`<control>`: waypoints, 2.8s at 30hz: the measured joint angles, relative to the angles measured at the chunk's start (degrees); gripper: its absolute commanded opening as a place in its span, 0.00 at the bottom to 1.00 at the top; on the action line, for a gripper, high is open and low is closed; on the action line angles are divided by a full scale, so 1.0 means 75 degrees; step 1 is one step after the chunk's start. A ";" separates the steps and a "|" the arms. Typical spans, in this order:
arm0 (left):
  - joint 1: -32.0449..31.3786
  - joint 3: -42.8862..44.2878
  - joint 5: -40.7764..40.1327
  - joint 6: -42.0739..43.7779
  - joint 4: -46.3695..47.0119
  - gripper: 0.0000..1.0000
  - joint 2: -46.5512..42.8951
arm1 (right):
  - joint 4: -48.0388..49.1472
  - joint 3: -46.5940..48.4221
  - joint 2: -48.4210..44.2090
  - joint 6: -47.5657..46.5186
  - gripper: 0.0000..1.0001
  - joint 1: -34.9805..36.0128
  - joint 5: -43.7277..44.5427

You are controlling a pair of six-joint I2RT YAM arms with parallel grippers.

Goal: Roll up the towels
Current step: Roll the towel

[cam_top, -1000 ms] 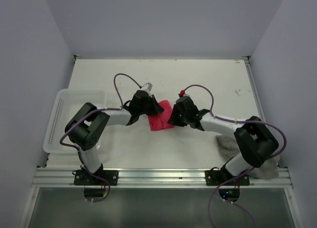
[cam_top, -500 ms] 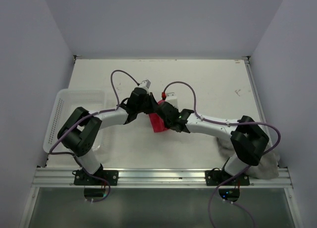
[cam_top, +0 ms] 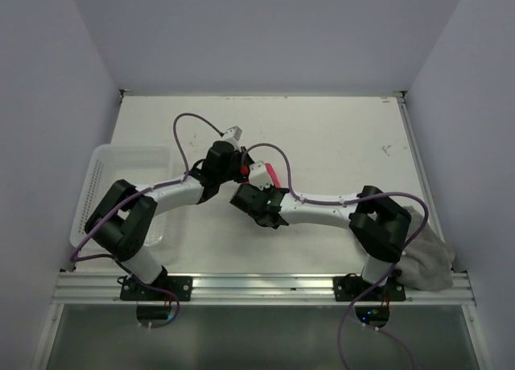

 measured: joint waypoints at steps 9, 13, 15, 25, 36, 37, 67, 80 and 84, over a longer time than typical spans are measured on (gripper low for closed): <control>-0.0015 -0.0650 0.0239 -0.0481 0.0635 0.11 0.0221 | 0.0003 0.0029 0.0178 0.0003 0.00 0.0137 0.0143; -0.0041 -0.0749 0.0283 -0.0624 0.0860 0.10 0.0446 | 0.0061 0.0020 0.0178 0.0003 0.00 0.0137 0.0085; -0.0052 -0.0761 0.0280 -0.0629 0.0918 0.10 0.0504 | 0.0099 0.0006 0.0178 0.0006 0.04 0.0137 0.0067; -0.0055 -0.0761 -0.0128 -0.0344 0.0691 0.10 0.0530 | 0.0149 -0.0012 -0.0216 0.0035 0.50 0.0125 -0.0321; -0.0052 -0.0889 -0.0399 -0.0160 0.0431 0.10 0.0530 | 0.0597 -0.0731 -0.1734 0.0157 0.62 -0.0289 -0.1358; -0.0052 -0.0889 -0.0417 -0.0154 0.0399 0.10 0.0530 | 0.0778 -0.0915 -0.1903 0.0224 0.62 -0.0458 -0.1620; 0.0052 -0.0682 -0.0437 0.0076 -0.0122 0.14 0.0254 | 0.3209 -0.2850 -0.1944 0.0950 0.23 -0.2780 -0.4736; -0.0332 0.0723 0.0318 -0.0667 0.1160 0.20 0.1169 | 0.1888 -0.2226 -0.1944 0.0490 0.20 -0.2480 -0.3850; -0.0557 0.0807 0.0399 -0.0799 0.1279 0.19 0.1580 | 0.1798 -0.2186 -0.1944 0.0487 0.20 -0.2480 -0.3844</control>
